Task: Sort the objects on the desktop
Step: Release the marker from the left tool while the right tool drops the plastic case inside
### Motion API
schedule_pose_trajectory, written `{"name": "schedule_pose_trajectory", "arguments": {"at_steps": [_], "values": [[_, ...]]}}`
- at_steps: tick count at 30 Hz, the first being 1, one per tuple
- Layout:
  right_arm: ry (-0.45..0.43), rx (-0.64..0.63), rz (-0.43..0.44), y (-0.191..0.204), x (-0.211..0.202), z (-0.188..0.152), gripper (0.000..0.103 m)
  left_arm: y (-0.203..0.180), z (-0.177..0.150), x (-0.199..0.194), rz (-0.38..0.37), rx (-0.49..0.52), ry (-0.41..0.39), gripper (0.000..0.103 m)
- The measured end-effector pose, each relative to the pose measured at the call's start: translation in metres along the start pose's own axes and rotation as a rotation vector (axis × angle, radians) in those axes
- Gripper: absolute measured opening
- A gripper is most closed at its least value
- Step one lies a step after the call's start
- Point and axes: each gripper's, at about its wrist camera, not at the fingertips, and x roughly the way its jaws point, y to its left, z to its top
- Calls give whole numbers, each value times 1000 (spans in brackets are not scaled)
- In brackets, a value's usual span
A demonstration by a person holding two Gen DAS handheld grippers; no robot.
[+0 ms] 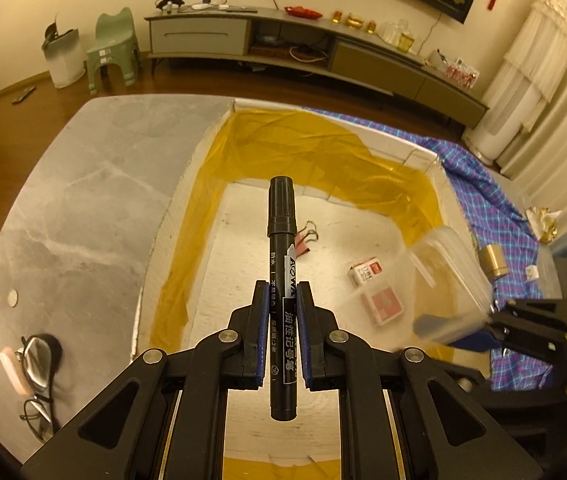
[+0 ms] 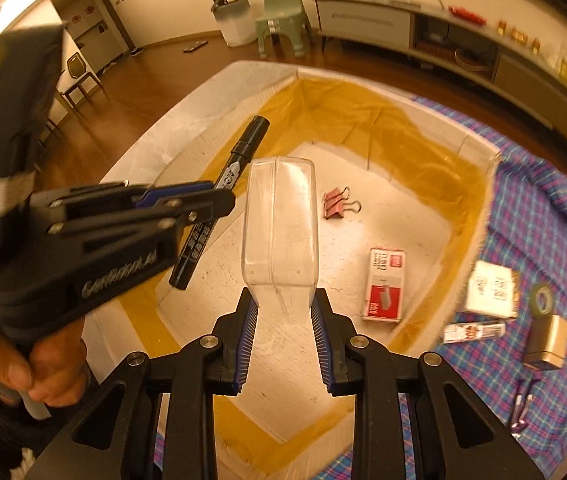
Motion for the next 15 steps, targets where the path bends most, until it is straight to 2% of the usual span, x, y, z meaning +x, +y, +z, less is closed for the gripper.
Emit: {"name": "schedule_pose_trajectory", "arguments": {"at_steps": [10, 15], "values": [[83, 114, 69, -25, 39, 17, 29, 12, 5, 21, -19, -68, 83, 13], [87, 119, 48, -23, 43, 25, 30, 20, 5, 24, -12, -99, 98, 14]]}}
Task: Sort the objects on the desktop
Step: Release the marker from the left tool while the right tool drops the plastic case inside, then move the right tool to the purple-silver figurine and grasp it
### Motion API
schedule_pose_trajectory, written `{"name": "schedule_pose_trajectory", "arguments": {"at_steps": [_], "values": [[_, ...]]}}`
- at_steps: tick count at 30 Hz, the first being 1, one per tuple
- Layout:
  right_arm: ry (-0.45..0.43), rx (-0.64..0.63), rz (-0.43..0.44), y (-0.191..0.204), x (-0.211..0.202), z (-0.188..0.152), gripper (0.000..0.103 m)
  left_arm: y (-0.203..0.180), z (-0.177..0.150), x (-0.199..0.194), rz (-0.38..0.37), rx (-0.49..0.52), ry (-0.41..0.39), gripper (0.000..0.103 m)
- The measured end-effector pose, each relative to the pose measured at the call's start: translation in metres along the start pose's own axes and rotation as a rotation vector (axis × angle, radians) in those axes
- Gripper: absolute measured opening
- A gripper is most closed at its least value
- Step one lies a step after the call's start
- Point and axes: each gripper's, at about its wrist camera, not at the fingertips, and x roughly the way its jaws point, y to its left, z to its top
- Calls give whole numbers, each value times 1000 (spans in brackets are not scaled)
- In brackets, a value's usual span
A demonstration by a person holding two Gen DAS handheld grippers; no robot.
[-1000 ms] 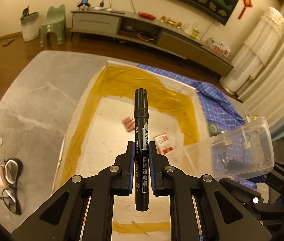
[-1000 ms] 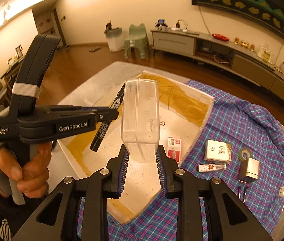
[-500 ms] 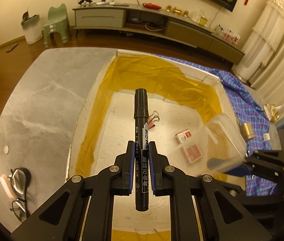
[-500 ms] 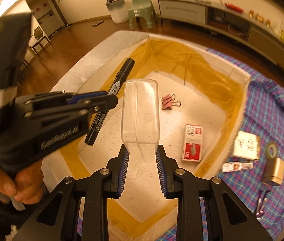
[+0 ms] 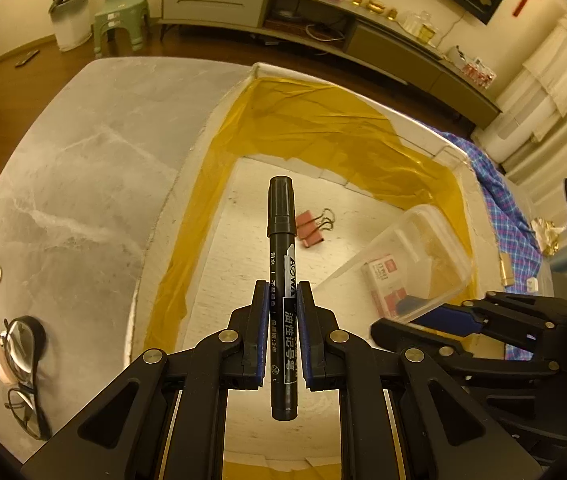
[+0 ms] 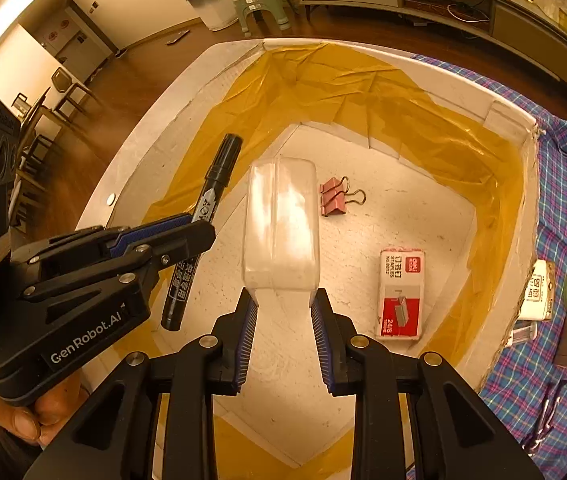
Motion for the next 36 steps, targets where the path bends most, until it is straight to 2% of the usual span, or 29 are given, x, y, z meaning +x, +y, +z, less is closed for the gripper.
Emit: {"name": "schedule_pose_trajectory", "arguments": {"at_steps": [4, 7, 18, 30, 36], "values": [[1, 23, -4, -5, 0, -3, 30, 3, 1, 1, -6, -16, 7, 16], [-1, 34, -1, -8, -2, -8, 30, 5, 1, 0, -22, -26, 8, 29], [-24, 39, 35, 0, -33, -26, 41, 2, 1, -9, -38, -28, -4, 29], [-55, 38, 24, 3, -73, -71, 41, -7, -10, -25, -40, 1, -35, 29], [-91, 50, 21, 7, -89, -85, 41, -15, -27, -42, -92, -5, -66, 29]]}}
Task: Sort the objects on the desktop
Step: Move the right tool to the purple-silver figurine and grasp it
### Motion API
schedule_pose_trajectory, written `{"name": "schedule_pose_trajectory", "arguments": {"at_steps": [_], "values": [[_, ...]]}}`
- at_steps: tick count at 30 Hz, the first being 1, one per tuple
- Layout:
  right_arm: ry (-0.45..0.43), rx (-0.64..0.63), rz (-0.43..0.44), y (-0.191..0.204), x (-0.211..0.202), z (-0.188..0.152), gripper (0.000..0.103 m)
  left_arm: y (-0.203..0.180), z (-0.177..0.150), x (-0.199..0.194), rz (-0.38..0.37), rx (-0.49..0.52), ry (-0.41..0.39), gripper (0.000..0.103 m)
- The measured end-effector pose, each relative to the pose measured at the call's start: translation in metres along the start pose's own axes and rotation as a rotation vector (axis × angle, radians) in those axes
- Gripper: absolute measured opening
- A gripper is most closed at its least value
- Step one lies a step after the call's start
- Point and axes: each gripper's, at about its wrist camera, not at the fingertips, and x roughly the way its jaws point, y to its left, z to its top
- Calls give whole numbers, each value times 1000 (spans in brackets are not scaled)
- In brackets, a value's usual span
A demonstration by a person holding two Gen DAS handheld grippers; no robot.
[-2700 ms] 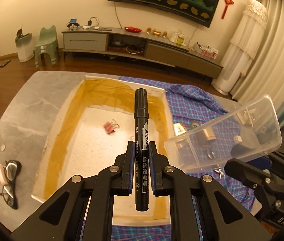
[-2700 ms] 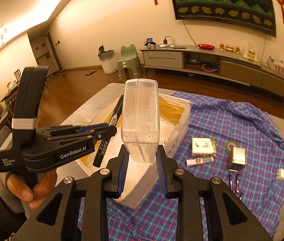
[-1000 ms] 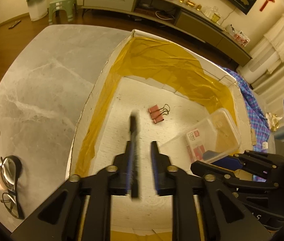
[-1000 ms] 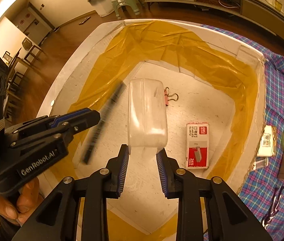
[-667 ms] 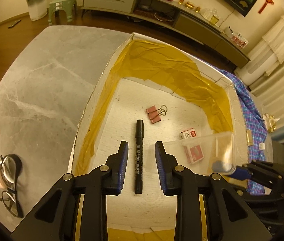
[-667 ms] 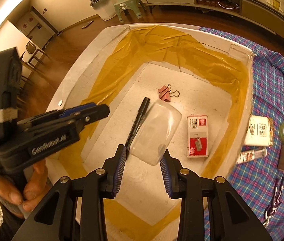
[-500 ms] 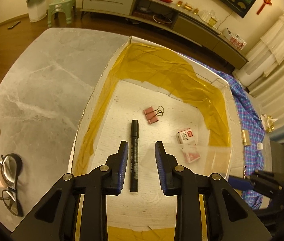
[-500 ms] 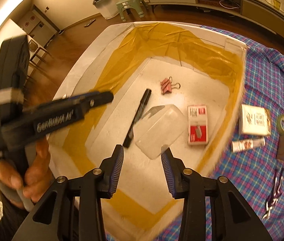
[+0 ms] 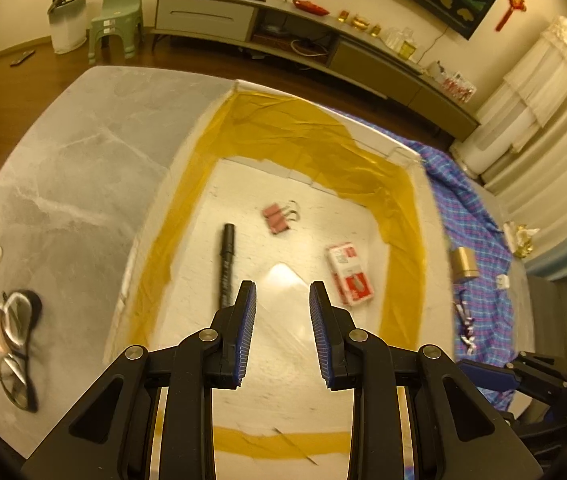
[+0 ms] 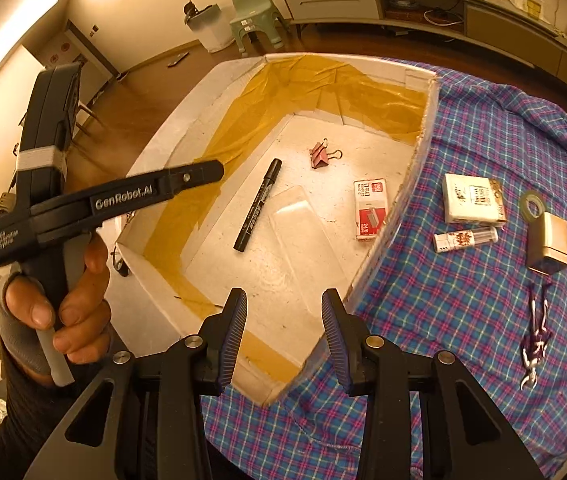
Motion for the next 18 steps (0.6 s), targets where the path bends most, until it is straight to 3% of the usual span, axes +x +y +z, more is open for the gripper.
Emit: {"name": "schedule_pose_trajectory", "arguments": {"at_steps": [3, 10, 18], "values": [[-28, -1, 17, 1, -10, -6, 41, -14, -13, -5, 22, 33, -11, 29], [-131, -108, -36, 11, -32, -29, 47, -50, -34, -39, 51, 163, -150, 29], [-240, -103, -82, -17, -56, -67, 48, -101, -67, -47, 18, 342, -213, 33]]}}
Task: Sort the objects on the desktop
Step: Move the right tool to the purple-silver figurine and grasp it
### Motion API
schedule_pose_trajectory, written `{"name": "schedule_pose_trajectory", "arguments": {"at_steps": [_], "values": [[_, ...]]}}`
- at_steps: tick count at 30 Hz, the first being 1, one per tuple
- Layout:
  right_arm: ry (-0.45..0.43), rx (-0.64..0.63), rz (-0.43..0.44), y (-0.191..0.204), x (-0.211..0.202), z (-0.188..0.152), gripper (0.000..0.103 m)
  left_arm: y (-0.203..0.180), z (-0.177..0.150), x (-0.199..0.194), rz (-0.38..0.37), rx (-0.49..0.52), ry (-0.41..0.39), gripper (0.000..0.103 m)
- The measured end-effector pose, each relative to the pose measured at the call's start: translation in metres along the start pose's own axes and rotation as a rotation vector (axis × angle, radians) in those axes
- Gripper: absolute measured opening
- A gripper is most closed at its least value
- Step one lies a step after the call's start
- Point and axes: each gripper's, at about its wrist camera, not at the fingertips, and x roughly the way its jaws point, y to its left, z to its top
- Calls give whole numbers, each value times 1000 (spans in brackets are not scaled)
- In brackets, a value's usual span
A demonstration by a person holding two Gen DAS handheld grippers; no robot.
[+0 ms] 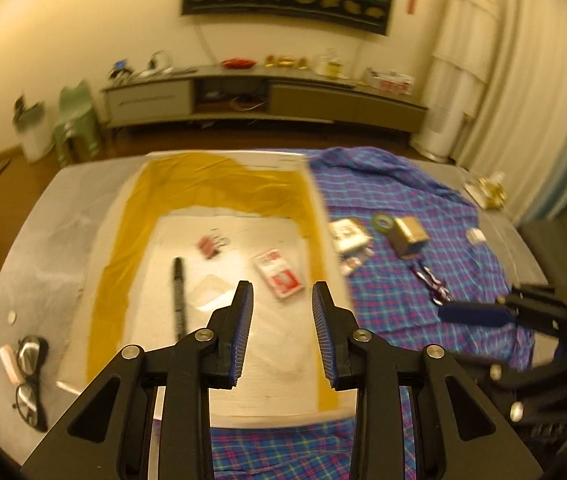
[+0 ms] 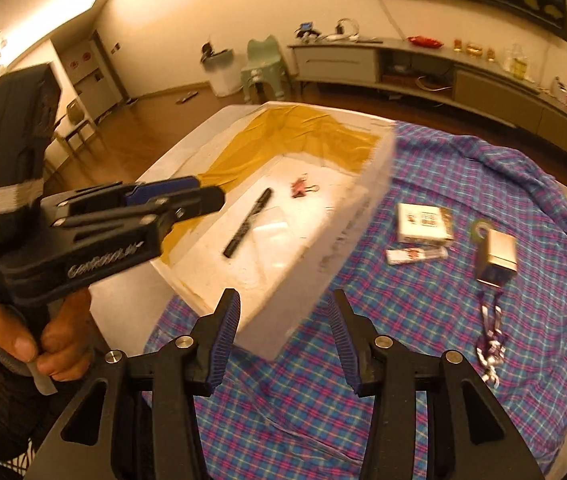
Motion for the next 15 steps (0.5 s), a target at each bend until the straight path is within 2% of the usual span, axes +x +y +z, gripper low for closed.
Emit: {"name": "schedule_pose_trajectory", "arguments": {"at_steps": [6, 11, 15], "values": [[-55, 140, -73, -59, -19, -39, 48, -48, -14, 13, -76, 88, 58, 33], [-23, 269, -156, -119, -15, -81, 48, -85, -19, 26, -108, 145, 108, 35], [5, 304, -204, -147, -6, -100, 48, -107, -14, 39, -98, 170, 150, 35]]}}
